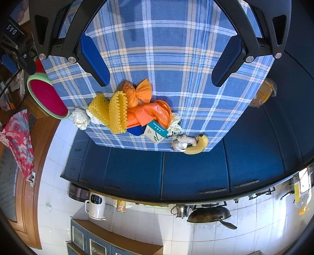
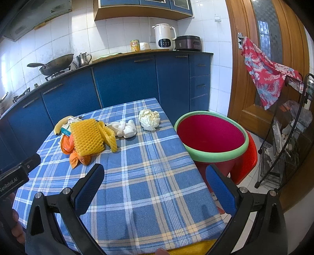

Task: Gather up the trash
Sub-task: 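Grasp the teal medicine box with the left tool while the right tool grasps crumpled paper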

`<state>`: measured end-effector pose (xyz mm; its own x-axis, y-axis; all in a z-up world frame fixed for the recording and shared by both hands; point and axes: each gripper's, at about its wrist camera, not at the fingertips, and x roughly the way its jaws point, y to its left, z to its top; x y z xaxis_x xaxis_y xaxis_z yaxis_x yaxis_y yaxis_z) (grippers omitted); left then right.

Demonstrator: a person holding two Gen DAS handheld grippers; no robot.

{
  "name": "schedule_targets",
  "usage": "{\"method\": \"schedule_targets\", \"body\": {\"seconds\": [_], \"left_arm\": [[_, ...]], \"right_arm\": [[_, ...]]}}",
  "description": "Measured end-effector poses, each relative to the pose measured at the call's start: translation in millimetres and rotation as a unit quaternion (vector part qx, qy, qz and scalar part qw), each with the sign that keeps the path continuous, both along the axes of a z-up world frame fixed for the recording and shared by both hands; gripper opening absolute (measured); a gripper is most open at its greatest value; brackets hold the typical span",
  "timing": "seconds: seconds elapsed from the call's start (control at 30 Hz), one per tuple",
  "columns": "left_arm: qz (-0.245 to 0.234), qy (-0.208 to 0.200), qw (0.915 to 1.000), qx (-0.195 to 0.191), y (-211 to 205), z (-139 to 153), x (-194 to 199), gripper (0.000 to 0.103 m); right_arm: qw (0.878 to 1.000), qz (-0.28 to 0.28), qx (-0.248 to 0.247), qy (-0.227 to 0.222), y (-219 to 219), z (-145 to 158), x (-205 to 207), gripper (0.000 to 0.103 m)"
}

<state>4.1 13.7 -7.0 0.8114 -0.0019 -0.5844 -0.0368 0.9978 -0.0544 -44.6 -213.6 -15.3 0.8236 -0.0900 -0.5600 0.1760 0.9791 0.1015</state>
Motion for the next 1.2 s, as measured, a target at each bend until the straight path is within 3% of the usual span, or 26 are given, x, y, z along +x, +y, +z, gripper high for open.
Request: {"method": "schedule_targets", "body": {"seconds": [0.47, 0.87, 1.2], "left_arm": [[0.012, 0.02, 0.9997, 0.012, 13.6, -5.0, 40.3, 0.103], [0.012, 0.035, 0.9988, 0.031, 17.9, 3.1, 106.0, 0.103], [-0.011, 0.058, 0.9964, 0.062, -4.5, -1.3, 173.2, 0.103]], "right_arm": [[1.0, 0.011, 0.0, 0.017, -4.7, -11.3, 35.8, 0.102], [0.999, 0.04, -0.006, 0.034, -11.7, -1.1, 104.0, 0.102], [0.997, 0.043, -0.012, 0.055, -23.9, -3.3, 171.4, 0.102]]}}
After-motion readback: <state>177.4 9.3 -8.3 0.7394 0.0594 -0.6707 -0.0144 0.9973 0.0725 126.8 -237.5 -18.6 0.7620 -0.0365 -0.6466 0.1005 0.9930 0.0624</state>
